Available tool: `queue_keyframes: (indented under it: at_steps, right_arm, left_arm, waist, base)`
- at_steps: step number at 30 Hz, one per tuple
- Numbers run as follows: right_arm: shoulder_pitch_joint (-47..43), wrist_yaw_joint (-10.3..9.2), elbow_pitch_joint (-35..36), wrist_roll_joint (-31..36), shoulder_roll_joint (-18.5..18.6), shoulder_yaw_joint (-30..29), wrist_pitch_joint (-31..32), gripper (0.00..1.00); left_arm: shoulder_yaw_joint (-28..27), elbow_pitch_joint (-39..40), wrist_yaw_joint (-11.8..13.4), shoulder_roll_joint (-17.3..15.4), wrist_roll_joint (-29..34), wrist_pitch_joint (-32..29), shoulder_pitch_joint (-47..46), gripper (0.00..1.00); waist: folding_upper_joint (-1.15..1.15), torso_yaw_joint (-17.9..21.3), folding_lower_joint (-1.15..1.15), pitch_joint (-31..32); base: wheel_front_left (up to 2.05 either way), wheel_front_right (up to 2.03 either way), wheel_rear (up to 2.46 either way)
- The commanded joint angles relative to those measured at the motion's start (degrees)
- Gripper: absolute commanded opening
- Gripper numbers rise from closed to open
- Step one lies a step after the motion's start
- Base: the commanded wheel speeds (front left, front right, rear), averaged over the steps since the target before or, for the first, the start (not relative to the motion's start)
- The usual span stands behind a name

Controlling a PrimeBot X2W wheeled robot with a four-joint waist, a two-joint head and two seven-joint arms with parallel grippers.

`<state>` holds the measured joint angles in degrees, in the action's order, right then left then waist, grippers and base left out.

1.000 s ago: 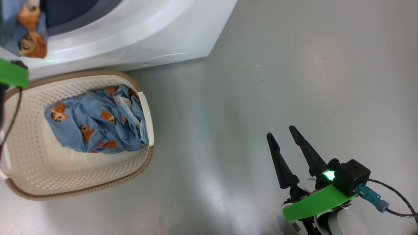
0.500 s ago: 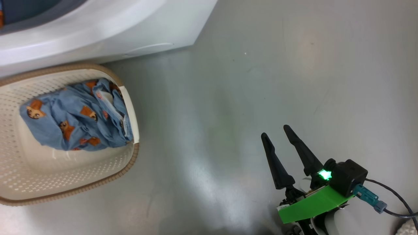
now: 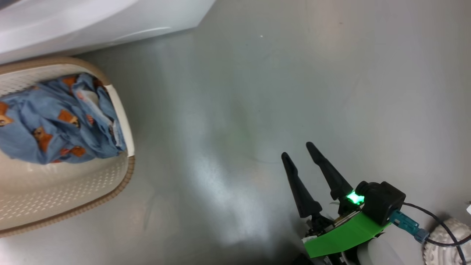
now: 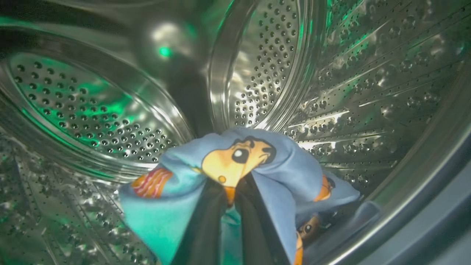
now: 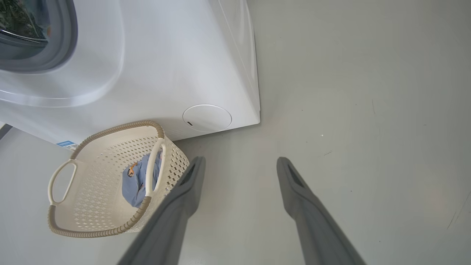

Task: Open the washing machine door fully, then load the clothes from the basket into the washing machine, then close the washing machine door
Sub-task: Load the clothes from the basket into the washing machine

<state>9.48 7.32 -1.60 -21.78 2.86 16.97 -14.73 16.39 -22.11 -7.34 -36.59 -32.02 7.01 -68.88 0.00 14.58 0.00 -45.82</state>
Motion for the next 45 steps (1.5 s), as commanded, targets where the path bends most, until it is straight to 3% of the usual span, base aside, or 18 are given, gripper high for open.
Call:
queue_keyframes:
  at_steps: [1, 10, 23, 30, 31, 33, 34, 35, 45]
  right_arm:
    - [-1.5, 0.17, 1.5, -0.6, 0.0, 1.9, -0.3, 1.00]
    - [-2.0, 0.17, 2.3, -1.1, 0.0, 2.9, -0.3, 1.00]
    - [-1.7, 0.17, 2.5, -1.7, 0.0, 3.9, -0.3, 1.00]
    - [-1.8, 0.17, 2.2, -1.9, 0.0, 4.0, -0.3, 1.00]
    - [-1.7, 0.17, 2.1, -2.0, 0.0, 4.0, -0.3, 1.00]
    - [-1.6, 0.17, 1.9, -2.0, 0.0, 3.9, -0.3, 1.00]
    - [-1.6, 0.17, 1.8, -2.0, 0.0, 3.9, -0.3, 1.00]
    - [-1.5, 0.17, 1.7, -2.0, 0.0, 3.9, -0.3, 1.00]
    - [-0.5, 0.17, 1.0, -2.0, 0.0, 3.0, -0.3, 1.00]
  left_arm:
    - [-1.4, 1.0, -0.1, -4.3, 0.7, 1.1, -1.8, 0.00]
    - [0.3, 1.8, -0.1, -6.7, 2.5, 6.9, -5.1, 0.00]
    - [-0.9, 1.8, -0.1, -7.5, 4.2, 8.0, -6.4, 0.00]
    - [0.9, -1.8, -0.1, -7.6, 2.2, 7.2, -4.4, 0.00]
    - [1.4, -2.2, -0.1, -7.7, 1.9, 6.7, -4.5, 0.27]
    - [2.1, -3.2, -0.1, -7.7, 0.8, 5.4, -4.6, 0.63]
    - [2.6, -3.5, -0.1, -7.8, 0.6, 4.8, -4.7, 0.89]
    - [2.9, -4.0, -0.1, -7.7, 0.0, 3.9, -4.8, 1.00]
    - [4.6, -6.5, 0.2, -6.1, -2.3, -1.3, -3.9, 1.00]
  waist:
    - [0.00, 1.7, 0.00, -1.5]
    - [0.00, 2.9, 0.00, -2.6]
    - [0.00, 3.9, 0.00, -3.1]
    - [0.00, 3.7, 0.00, -2.7]
    - [0.00, 3.7, 0.00, -2.7]
    - [0.00, 3.5, 0.00, -2.5]
    - [0.00, 3.4, 0.00, -2.4]
    - [0.00, 3.3, 0.00, -2.3]
    - [0.00, 2.1, 0.00, -1.4]
  base:
    - [0.00, 0.00, 0.00]
    - [0.00, 0.00, 0.00]
    - [0.00, 0.00, 0.00]
    - [0.00, 0.00, 0.00]
    - [0.00, 0.00, 0.00]
    - [0.00, 0.00, 0.00]
    - [0.00, 0.00, 0.00]
    - [0.00, 0.00, 0.00]
    - [0.00, 0.00, 0.00]
